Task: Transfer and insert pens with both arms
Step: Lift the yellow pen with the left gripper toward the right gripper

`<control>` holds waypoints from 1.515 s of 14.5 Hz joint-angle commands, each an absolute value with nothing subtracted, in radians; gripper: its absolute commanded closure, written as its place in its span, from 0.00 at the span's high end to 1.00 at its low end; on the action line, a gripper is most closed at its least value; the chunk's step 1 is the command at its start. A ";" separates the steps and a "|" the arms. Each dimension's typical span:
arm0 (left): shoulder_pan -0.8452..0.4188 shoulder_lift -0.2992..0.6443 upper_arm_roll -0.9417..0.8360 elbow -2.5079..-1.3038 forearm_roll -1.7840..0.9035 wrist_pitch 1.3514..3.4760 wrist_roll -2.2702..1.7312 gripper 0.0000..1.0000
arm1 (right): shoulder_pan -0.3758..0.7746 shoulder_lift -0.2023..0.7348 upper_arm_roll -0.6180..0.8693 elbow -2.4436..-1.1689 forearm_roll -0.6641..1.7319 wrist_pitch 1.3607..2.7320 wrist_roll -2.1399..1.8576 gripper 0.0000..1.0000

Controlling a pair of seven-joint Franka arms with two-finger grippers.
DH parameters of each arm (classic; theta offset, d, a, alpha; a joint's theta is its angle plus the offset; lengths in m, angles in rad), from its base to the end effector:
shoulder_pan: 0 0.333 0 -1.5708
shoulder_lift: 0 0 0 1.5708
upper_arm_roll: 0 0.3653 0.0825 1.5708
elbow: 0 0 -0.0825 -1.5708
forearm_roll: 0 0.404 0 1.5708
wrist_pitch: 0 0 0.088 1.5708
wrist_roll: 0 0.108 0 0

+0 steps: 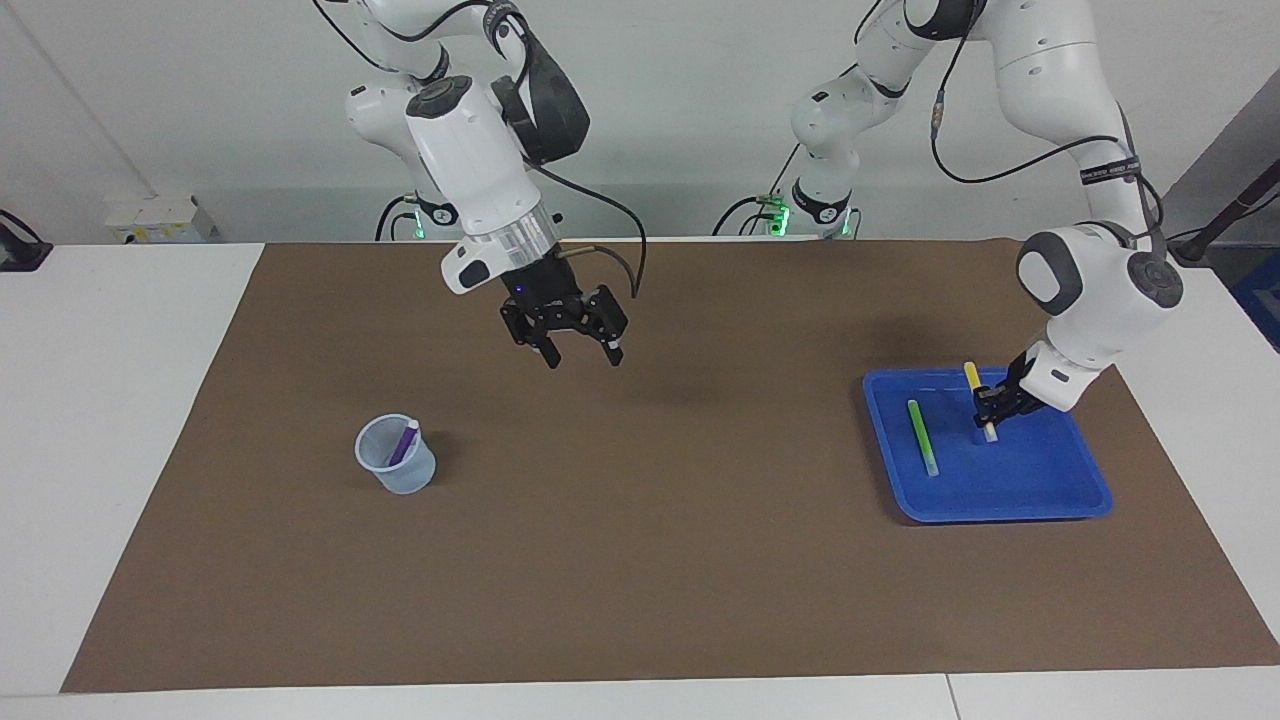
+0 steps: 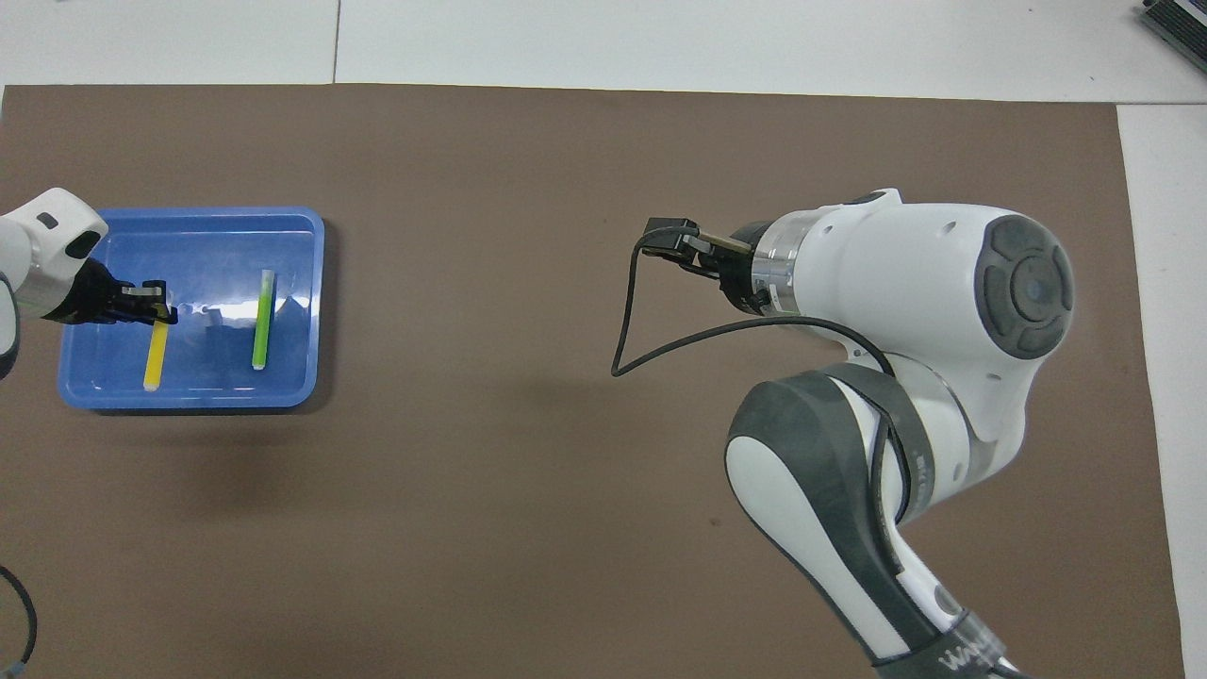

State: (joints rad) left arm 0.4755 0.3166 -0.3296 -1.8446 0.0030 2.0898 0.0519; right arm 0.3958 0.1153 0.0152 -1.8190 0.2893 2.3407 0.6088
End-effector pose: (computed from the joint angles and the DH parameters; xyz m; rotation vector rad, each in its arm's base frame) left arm 0.6434 0.1111 0.3942 3.0330 0.1593 -0.0676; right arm 0.5985 0.2654 0.5561 -2.6681 0.4822 -0.3193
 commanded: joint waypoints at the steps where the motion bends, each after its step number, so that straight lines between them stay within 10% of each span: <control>1: 0.440 0.305 -0.348 -1.833 -0.101 2.011 -0.163 0.00 | 0.388 0.114 0.018 -1.829 0.310 2.356 0.603 1.00; 22: -0.078 0.374 -0.365 -1.773 -0.747 2.554 -1.315 0.00 | 0.489 0.184 0.020 -1.832 0.420 2.588 0.764 1.00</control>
